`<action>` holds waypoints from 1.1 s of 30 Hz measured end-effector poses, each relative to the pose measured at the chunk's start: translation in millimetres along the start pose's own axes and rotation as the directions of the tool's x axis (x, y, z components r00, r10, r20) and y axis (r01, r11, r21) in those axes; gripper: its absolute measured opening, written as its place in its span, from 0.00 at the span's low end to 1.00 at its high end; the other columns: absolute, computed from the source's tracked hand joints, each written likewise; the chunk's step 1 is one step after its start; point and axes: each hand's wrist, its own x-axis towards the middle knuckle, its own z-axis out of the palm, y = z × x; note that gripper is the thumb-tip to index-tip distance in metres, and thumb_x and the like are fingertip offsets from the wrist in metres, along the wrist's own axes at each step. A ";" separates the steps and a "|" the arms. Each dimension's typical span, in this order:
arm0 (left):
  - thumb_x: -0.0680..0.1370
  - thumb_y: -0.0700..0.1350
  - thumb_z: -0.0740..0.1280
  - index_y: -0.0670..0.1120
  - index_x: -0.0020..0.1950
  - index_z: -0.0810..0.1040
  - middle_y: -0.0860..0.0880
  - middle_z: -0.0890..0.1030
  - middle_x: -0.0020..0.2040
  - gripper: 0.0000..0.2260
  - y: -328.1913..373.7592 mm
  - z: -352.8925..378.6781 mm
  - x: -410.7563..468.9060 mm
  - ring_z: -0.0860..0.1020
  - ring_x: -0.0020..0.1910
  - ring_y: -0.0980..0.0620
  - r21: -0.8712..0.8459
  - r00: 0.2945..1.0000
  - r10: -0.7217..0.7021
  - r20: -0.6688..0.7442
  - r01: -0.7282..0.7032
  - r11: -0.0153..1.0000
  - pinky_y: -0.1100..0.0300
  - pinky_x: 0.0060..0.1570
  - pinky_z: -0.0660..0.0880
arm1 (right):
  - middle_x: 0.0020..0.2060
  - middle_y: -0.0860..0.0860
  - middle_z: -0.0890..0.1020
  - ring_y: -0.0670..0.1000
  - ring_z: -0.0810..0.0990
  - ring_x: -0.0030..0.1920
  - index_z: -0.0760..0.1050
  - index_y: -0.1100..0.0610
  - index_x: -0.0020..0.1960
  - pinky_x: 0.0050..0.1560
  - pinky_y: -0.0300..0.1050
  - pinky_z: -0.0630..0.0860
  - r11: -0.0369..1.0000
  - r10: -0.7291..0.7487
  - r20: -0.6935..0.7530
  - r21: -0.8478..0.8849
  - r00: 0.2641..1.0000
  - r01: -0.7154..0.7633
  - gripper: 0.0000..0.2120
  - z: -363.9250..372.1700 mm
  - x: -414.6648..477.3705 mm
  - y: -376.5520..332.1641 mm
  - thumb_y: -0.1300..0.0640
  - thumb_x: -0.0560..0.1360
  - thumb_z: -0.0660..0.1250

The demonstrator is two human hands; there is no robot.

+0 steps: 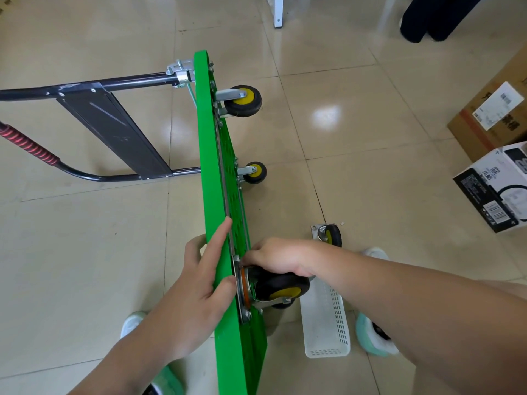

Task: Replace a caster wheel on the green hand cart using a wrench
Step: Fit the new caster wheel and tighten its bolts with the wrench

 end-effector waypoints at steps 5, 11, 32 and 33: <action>0.76 0.61 0.55 0.83 0.73 0.38 0.71 0.54 0.64 0.34 0.9 -1.9 -0.5 0.79 0.46 0.59 0.029 1.000 0.001 0.017 -0.002 1.000 0.66 0.49 0.75 | 0.50 0.59 0.86 0.63 0.85 0.53 0.82 0.56 0.56 0.57 0.60 0.82 0.996 0.023 0.036 0.090 0.999 -0.026 0.19 -5.2 0.4 0.8 0.44 0.73 0.72; 0.77 0.61 0.55 0.83 0.72 0.36 0.69 0.54 0.64 0.34 1.2 -1.7 0.1 0.79 0.44 0.56 0.061 1.000 0.003 0.016 -0.004 0.998 0.59 0.50 0.78 | 0.48 0.58 0.86 0.62 0.85 0.51 0.83 0.56 0.54 0.56 0.60 0.82 0.998 -0.014 0.033 0.054 0.999 0.012 0.15 -5.9 3.2 1.6 0.46 0.74 0.71; 0.81 0.60 0.54 0.82 0.72 0.34 0.68 0.54 0.64 0.32 -2.9 -1.0 1.1 0.79 0.40 0.56 0.074 1.000 0.007 0.024 -0.009 0.997 0.62 0.43 0.75 | 0.43 0.53 0.87 0.57 0.86 0.47 0.84 0.53 0.52 0.49 0.50 0.83 0.998 -0.064 0.036 -0.008 0.997 0.064 0.15 -5.8 8.4 5.6 0.42 0.76 0.69; 0.81 0.59 0.55 0.82 0.72 0.34 0.68 0.54 0.65 0.33 -3.4 -1.0 1.2 0.79 0.39 0.56 0.076 1.000 0.007 0.023 -0.009 0.997 0.62 0.42 0.74 | 0.42 0.52 0.87 0.56 0.86 0.45 0.84 0.53 0.51 0.46 0.48 0.82 0.998 -0.068 0.036 -0.010 0.997 0.069 0.15 -6.5 8.9 6.3 0.42 0.76 0.69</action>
